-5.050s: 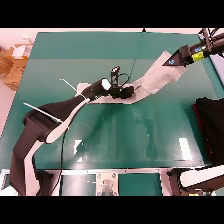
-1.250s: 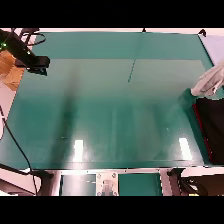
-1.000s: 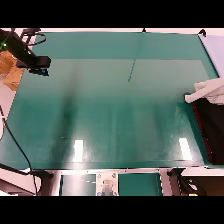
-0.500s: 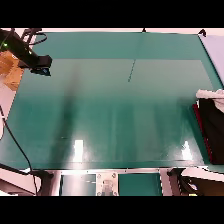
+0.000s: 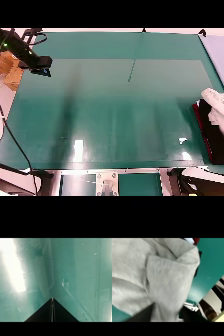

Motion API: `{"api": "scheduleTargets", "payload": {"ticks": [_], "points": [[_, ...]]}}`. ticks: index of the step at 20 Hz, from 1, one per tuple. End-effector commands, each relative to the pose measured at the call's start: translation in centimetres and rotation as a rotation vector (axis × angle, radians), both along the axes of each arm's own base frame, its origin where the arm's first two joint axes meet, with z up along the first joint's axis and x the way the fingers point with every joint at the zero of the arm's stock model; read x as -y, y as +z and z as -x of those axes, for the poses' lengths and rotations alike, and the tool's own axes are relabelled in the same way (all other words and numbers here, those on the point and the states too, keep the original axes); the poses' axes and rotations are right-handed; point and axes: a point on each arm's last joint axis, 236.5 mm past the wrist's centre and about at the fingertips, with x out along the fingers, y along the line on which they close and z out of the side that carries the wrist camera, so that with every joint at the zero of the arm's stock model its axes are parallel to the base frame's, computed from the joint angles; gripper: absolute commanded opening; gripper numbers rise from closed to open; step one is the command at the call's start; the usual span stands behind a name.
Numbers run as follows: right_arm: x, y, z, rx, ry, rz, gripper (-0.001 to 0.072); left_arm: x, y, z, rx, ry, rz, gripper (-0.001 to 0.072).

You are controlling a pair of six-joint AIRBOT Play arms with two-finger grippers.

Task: Fold the shirts.

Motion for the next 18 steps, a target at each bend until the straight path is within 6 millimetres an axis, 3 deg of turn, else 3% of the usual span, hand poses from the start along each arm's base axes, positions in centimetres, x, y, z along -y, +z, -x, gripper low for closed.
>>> {"api": "scheduleTargets", "payload": {"ticks": [1,3,5,6,8,9,12,13,15,18], "points": [[-0.5,-2.8,1.9,-0.07,-0.023,-0.044,0.0591,0.0,0.0,0.0,0.0,-0.003,0.0,0.002],[-0.2,-2.3,1.0,-0.044,-0.04,-0.022,0.059,0.2,0.1,-0.2,0.009,-0.003,0.007,0.002],[0.2,-0.9,-2.3,0.05,-0.002,0.016,0.0541,0.3,0.2,0.0,0.005,-0.006,0.013,0.002],[0.1,0.1,-4.6,0.116,0.031,0.033,0.0451,0.7,0.5,0.2,0.005,-0.013,0.027,0.002],[-1.4,2.2,-10.5,0.284,0.142,0.038,0.0079,1.4,1.6,0.7,0.02,-0.018,0.055,0.0019],[-3.0,3.2,-13.6,0.37,0.211,0.031,0.0014,1.6,2.3,0.9,0.033,-0.021,0.066,0.002],[-9.9,5.7,-21.5,0.6,0.426,0.003,0.0013,2.0,3.0,2.8,0.045,-0.001,0.08,0.002],[-12.7,5.9,-22.8,0.635,0.511,-0.015,0.0013,2.4,2.5,4.1,0.031,-0.003,0.081,0.0019],[-18.7,4.9,-23.3,0.643,0.676,-0.054,0.0013,3.2,0.7,7.5,0.006,-0.009,0.078,0.002],[-27.3,0.2,-20.1,0.615,0.859,-0.142,0.0013,4.6,-3.1,13.4,-0.018,-0.017,0.084,0.002]]}}
